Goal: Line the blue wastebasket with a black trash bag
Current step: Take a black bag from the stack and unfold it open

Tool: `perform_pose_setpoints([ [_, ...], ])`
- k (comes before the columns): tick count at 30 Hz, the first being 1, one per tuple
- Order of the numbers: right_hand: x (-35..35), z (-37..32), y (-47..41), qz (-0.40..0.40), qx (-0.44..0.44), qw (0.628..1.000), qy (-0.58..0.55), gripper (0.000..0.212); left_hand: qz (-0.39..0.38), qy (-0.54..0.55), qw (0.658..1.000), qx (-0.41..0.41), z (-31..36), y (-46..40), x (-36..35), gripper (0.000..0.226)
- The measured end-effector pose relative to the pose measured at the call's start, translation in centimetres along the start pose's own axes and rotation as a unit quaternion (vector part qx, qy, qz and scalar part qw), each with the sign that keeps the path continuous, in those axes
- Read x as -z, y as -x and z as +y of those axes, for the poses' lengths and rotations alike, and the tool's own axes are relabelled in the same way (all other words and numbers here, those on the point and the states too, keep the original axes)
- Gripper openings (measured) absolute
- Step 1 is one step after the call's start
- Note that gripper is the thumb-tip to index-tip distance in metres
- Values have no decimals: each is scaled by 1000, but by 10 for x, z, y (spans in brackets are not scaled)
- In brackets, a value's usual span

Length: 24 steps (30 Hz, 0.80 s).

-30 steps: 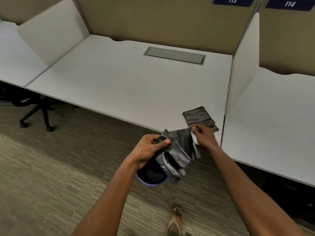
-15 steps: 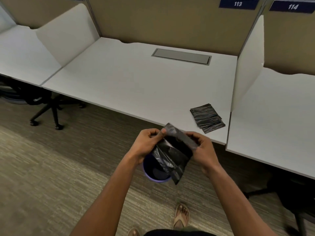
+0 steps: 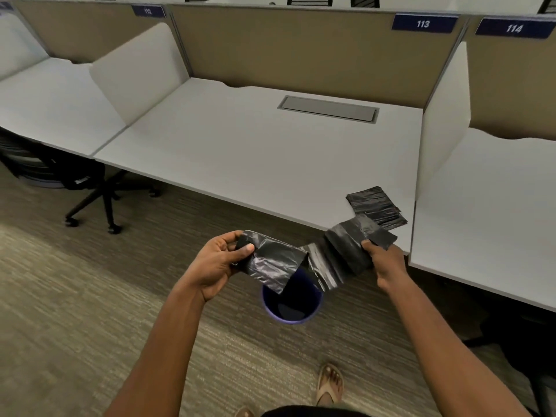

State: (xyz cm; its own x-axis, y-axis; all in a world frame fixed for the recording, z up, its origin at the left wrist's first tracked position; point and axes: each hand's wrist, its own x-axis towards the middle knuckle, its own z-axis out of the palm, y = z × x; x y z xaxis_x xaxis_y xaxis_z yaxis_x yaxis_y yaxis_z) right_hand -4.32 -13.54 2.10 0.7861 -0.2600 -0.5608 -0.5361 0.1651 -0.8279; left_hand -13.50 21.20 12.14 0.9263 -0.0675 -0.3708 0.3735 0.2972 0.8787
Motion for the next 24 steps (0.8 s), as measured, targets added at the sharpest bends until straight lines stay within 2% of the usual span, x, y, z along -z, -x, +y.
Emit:
perform_pose_setpoints([
  [3, -5, 20, 0, -2, -24, 997, 78, 28, 15, 9, 1000, 6, 5, 1, -11, 28],
  [7, -9, 39, 5, 80, -43, 985, 150, 34, 38, 40, 998, 6, 11, -1, -20, 28],
  [12, 4, 51, 12, 135, -88, 977, 136, 40, 55, 67, 996, -5, 29, 2, -5, 42],
  [16, 19, 57, 12, 115, -144, 982, 41, 42, 59, 43, 997, -3, 37, 1, 18, 36],
  [19, 24, 53, 10, 113, -150, 981, -53, 49, 57, -27, 998, 16, 36, -2, 40, 22],
  [21, 24, 47, 12, 94, -128, 981, -112, 39, 75, -124, 989, 35, 30, -5, 59, 15],
  [24, 16, 29, 21, 59, -51, 984, -158, 35, 138, -282, 946, 76, 13, -12, 86, 16],
])
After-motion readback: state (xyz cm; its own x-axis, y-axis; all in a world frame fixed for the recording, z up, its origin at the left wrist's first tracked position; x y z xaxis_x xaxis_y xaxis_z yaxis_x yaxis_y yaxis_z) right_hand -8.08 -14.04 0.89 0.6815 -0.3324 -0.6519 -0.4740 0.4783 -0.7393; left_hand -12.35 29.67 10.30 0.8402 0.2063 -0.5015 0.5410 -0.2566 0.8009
